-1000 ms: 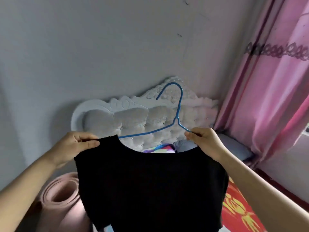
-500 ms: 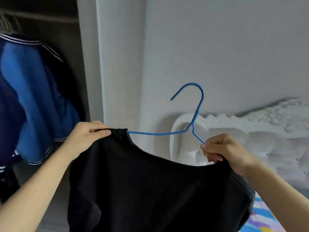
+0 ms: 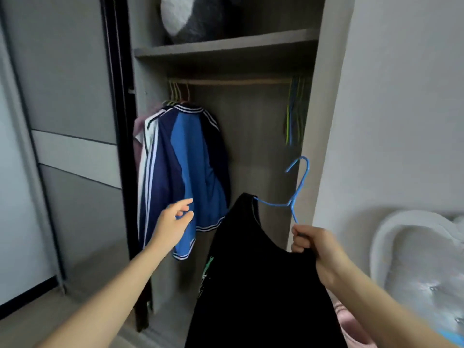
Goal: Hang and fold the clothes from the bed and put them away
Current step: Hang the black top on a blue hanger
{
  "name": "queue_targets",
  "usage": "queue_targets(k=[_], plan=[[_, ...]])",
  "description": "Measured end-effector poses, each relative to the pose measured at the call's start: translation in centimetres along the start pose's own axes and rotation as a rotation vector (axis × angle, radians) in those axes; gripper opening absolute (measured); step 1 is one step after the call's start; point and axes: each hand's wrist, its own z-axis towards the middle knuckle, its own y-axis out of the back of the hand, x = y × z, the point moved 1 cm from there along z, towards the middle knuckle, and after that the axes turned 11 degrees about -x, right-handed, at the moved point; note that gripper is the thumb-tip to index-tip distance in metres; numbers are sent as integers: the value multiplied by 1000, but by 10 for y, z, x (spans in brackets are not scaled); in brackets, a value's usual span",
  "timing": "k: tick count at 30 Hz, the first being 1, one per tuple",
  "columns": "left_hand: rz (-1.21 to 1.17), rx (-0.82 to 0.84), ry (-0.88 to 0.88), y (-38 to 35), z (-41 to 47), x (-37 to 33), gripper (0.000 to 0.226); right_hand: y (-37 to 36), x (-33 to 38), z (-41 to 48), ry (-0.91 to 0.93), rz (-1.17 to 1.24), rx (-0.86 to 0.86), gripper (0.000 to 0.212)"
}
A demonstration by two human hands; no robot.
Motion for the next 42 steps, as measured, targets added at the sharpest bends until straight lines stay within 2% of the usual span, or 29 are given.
queue_targets(k=[4,9,13,16,20,24,27,30,34,37,42], plan=[[23,-62,15,61,25,23,32,-62,-11,11,218,-173,-15,32],[4,-131,56,103,42,54,29,-117,-6,35,350,-340,-9,37],[29,-138,100,117,54,77,24,-150,-11,61,467,-350,-9,22],[54,-146,128,124,76,85,31,-176,-5,89,570,-374,-21,19],[134,-164,71,124,123,85,35,-209,16,133,614,-361,-13,23],[309,-201,-87,112,183,82,42,-244,41,183,646,-298,6,21],[472,-224,-169,102,227,76,47,-273,60,217,651,-202,42,4],[587,-272,-233,93,283,66,54,-309,83,258,651,-132,69,14],[749,-378,-328,91,351,65,58,-351,106,310,689,-107,87,7],[792,-428,-323,85,384,75,60,-366,116,341,726,-169,58,24],[754,-441,-353,74,431,85,61,-385,126,376,735,-255,2,27]])
